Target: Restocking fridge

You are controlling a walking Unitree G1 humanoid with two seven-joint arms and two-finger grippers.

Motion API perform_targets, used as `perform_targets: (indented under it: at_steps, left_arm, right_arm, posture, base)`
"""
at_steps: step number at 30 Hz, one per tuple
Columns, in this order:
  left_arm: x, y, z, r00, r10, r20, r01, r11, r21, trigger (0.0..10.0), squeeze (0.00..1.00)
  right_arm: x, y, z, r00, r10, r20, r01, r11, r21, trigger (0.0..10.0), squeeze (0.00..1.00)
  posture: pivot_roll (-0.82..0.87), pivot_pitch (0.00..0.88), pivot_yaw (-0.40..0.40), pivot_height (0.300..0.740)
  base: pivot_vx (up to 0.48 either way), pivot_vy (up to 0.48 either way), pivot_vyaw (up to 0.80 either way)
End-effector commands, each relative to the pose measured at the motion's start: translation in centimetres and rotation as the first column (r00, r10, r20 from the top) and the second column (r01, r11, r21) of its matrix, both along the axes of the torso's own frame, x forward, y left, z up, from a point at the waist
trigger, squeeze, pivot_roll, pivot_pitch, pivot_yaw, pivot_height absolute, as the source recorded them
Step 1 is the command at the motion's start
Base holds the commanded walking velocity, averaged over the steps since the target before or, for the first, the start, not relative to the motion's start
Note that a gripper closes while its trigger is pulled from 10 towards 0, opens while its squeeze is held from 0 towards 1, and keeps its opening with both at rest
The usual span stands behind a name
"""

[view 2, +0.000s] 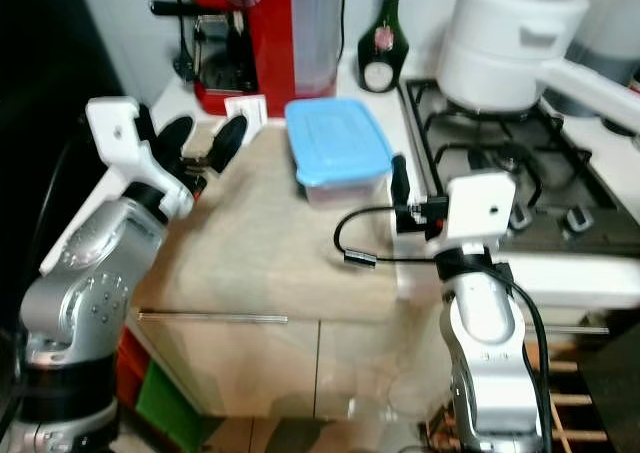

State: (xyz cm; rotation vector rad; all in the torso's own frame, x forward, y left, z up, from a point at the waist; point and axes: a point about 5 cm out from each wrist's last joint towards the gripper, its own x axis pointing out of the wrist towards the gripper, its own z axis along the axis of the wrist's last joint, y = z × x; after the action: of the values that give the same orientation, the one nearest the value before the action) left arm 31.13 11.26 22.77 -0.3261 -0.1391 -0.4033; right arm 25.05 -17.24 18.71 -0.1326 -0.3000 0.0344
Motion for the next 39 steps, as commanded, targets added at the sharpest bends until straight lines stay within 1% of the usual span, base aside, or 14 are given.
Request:
perform_targets:
  at_steps: [1, 3, 5, 7, 9, 15, 17, 26, 27, 28, 31, 33, 35, 39]
  left_arm:
    - [0.9, -0.4, -0.6, 0.998, -0.009, -0.059, 0.007, 1.0, -0.02, 10.0, 0.0]
    - [1.7, -0.8, -0.8, 0.995, -0.021, -0.098, 0.017, 0.999, -0.041, 10.0, 0.0]
    - [2.3, -0.8, -1.2, 0.992, -0.001, -0.126, 0.0, 1.0, -0.013, 10.0, 0.0]
    - [3.2, -0.6, -1.5, 0.984, 0.021, -0.175, -0.027, 0.999, -0.032, 10.0, 0.0]
    - [3.8, -0.6, -1.1, 0.979, 0.01, -0.201, -0.029, 0.995, -0.093, 10.0, 0.0]
    - [4.3, -1.3, -0.5, 0.969, -0.061, -0.239, 0.012, 0.979, -0.204, 10.0, 0.0]
    - [4.3, -1.6, -0.8, 0.963, -0.06, -0.261, 0.004, 0.978, -0.21, 10.0, 0.0]
    - [3.8, -2.2, -2.2, 0.936, -0.054, -0.349, -0.019, 0.979, -0.203, 10.0, 0.0]
    - [3.7, -2.3, -2.3, 0.931, -0.064, -0.359, -0.017, 0.976, -0.219, 10.0, 0.0]
    - [3.3, -3.0, -2.3, 0.92, -0.116, -0.375, 0.008, 0.961, -0.277, 10.0, 0.0]
    - [2.7, -3.6, -2.3, 0.91, -0.151, -0.386, 0.028, 0.952, -0.305, 10.0, 0.0]
    - [2.5, -3.6, -2.3, 0.908, -0.156, -0.388, 0.031, 0.951, -0.308, 10.0, 0.0]
    - [1.7, -3.3, -2.1, 0.916, -0.154, -0.371, 0.044, 0.957, -0.288, 10.0, 0.0]
    - [1.4, -3.2, -1.9, 0.921, -0.155, -0.357, 0.055, 0.96, -0.275, 10.0, 0.0]
  right_arm:
    - [-0.4, -0.1, 0.4, 1.0, -0.004, 0.012, 0.004, 1.0, -0.005, 10.0, 0.0]
    - [-0.7, -0.2, 0.2, 1.0, -0.009, 0.004, 0.009, 1.0, -0.007, 10.0, 0.0]
    - [-0.9, -0.3, 0.2, 1.0, -0.015, 0.002, 0.015, 1.0, -0.008, 10.0, 0.0]
    - [-1.0, -0.5, 0.2, 1.0, -0.025, -0.001, 0.025, 1.0, -0.011, 10.0, 0.0]
    - [-1.1, -0.5, 0.4, 0.999, -0.032, 0.008, 0.033, 0.999, -0.016, 10.0, 0.0]
    - [-1.6, -0.7, 1.2, 0.996, -0.072, 0.048, 0.074, 0.997, -0.029, 10.0, 0.0]
    - [-1.9, -0.8, 1.5, 0.995, -0.082, 0.057, 0.084, 0.996, -0.035, 10.0, 0.0]
    - [-2.7, -1.3, 2.0, 0.994, -0.095, 0.047, 0.097, 0.994, -0.045, 10.0, 0.0]
    - [-2.8, -1.3, 1.9, 0.994, -0.097, 0.043, 0.099, 0.994, -0.047, 10.0, 0.0]
    - [-2.9, -1.3, 1.9, 0.994, -0.098, 0.038, 0.1, 0.994, -0.049, 10.0, 0.0]
    - [-3.0, -1.2, 1.9, 0.995, -0.098, 0.034, 0.1, 0.994, -0.051, 10.0, 0.0]
    - [-3.0, -1.2, 1.9, 0.995, -0.098, 0.033, 0.1, 0.994, -0.051, 10.0, 0.0]
    - [-3.1, -1.3, 1.8, 0.994, -0.102, 0.026, 0.103, 0.993, -0.053, 10.0, 0.0]
    - [-3.1, -1.3, 1.7, 0.994, -0.103, 0.022, 0.104, 0.993, -0.053, 10.0, 0.0]
  posture:
    - [-0.18, 0.015, 0.027, 0.74]
    - [-0.2, 0.02, 0.031, 0.74]
    - [-0.21, 0.022, 0.034, 0.74]
    - [-0.22, 0.021, 0.038, 0.74]
    - [-0.22, 0.018, 0.048, 0.74]
    - [-0.24, 0.038, 0.056, 0.74]
    - [-0.25, 0.047, 0.055, 0.74]
    - [-0.27, 0.083, 0.047, 0.74]
    - [-0.27, 0.084, 0.046, 0.74]
    - [-0.27, 0.087, 0.046, 0.74]
    - [-0.27, 0.089, 0.047, 0.74]
    - [-0.27, 0.09, 0.049, 0.74]
    - [-0.27, 0.09, 0.051, 0.74]
    - [-0.26, 0.087, 0.051, 0.74]
  base:
    - [0.0, 0.0, 0.0]
    - [0.0, 0.0, 0.0]
    - [0.0, 0.0, 0.0]
    - [0.0, 0.0, 0.0]
    - [0.0, 0.0, 0.0]
    - [0.0, 0.0, 0.0]
    - [0.0, 0.0, 0.0]
    - [0.0, 0.0, 0.0]
    - [0.0, 0.0, 0.0]
    - [0.0, 0.0, 0.0]
    - [0.0, 0.0, 0.0]
    - [0.0, 0.0, 0.0]
    - [0.0, 0.0, 0.0]
    - [0.0, 0.0, 0.0]
